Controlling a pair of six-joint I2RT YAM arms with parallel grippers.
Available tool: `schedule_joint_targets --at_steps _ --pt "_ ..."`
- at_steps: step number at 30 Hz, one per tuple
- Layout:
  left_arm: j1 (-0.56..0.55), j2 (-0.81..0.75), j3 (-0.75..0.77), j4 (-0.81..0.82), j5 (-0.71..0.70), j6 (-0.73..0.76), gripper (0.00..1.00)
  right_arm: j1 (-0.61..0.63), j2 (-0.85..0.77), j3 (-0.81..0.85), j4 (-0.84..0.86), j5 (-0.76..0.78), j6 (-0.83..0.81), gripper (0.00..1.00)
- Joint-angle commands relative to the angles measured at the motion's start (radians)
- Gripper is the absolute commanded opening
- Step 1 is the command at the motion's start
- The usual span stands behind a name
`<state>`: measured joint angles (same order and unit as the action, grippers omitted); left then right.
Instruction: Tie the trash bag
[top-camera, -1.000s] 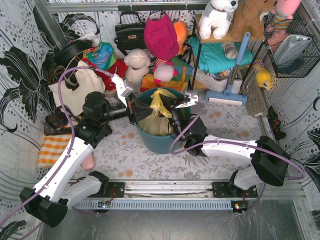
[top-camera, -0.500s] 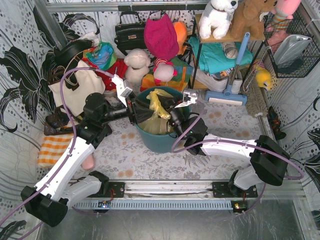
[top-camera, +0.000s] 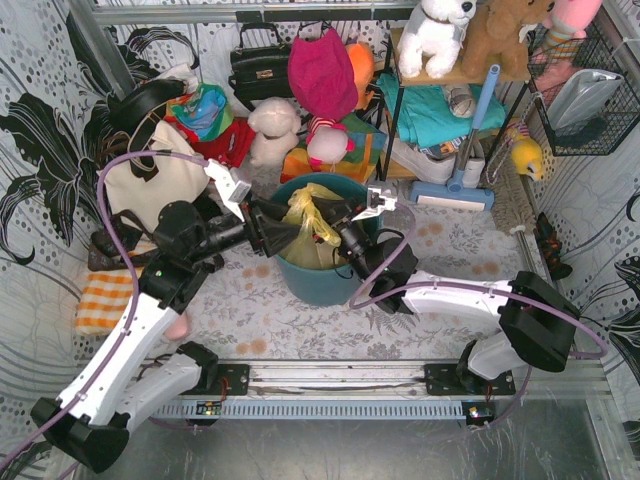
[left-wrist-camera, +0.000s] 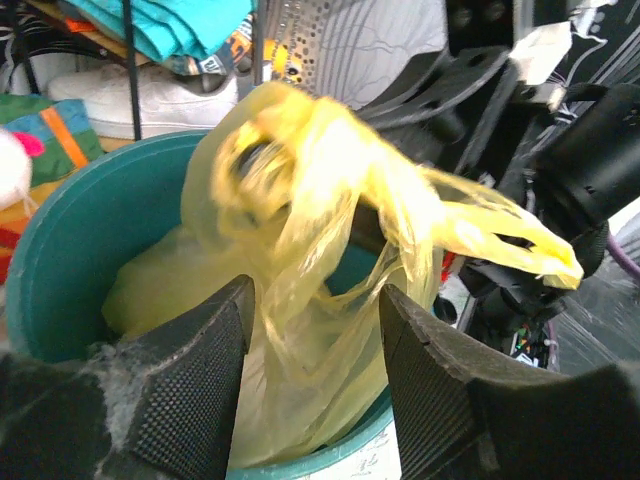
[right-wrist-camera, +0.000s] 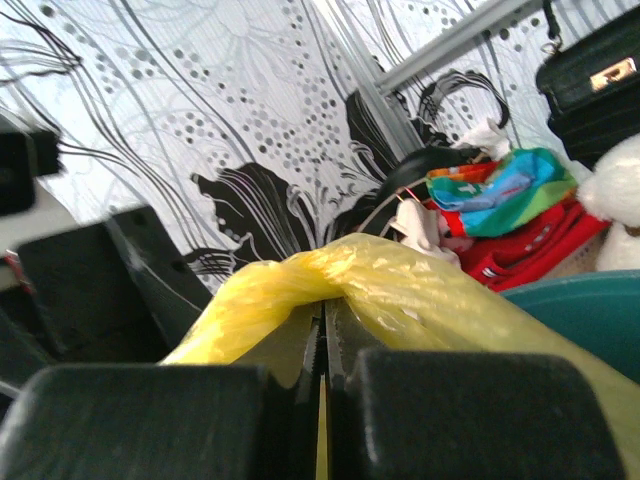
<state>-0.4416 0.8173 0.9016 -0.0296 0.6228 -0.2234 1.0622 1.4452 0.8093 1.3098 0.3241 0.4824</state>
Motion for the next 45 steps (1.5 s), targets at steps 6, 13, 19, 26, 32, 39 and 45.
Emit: schedule_joint_targets --at_steps 6,13,19,26,32,39,45 --pt "0.005 -0.051 -0.016 -0.067 -0.16 0.005 0.64 0.006 -0.031 0.021 0.109 -0.038 0.013 0.0" --pt "0.006 0.023 -0.065 0.089 -0.022 -0.084 0.62 0.005 -0.007 0.052 0.117 -0.093 0.037 0.0" --pt "0.005 0.085 -0.053 0.091 0.048 -0.082 0.53 0.006 0.019 0.066 0.124 -0.124 0.087 0.0" --pt "0.005 0.105 -0.028 0.025 -0.031 -0.062 0.51 0.006 0.043 0.073 0.14 -0.176 0.149 0.0" --pt "0.005 0.037 0.013 -0.033 -0.168 -0.067 0.56 0.006 0.029 0.066 0.143 -0.25 0.145 0.0" --pt "0.004 -0.078 0.072 -0.139 -0.236 -0.082 0.57 0.004 0.009 0.048 0.148 -0.235 0.127 0.0" --pt "0.005 -0.118 0.128 -0.195 -0.36 -0.126 0.56 0.002 0.001 0.052 0.133 -0.238 0.108 0.0"
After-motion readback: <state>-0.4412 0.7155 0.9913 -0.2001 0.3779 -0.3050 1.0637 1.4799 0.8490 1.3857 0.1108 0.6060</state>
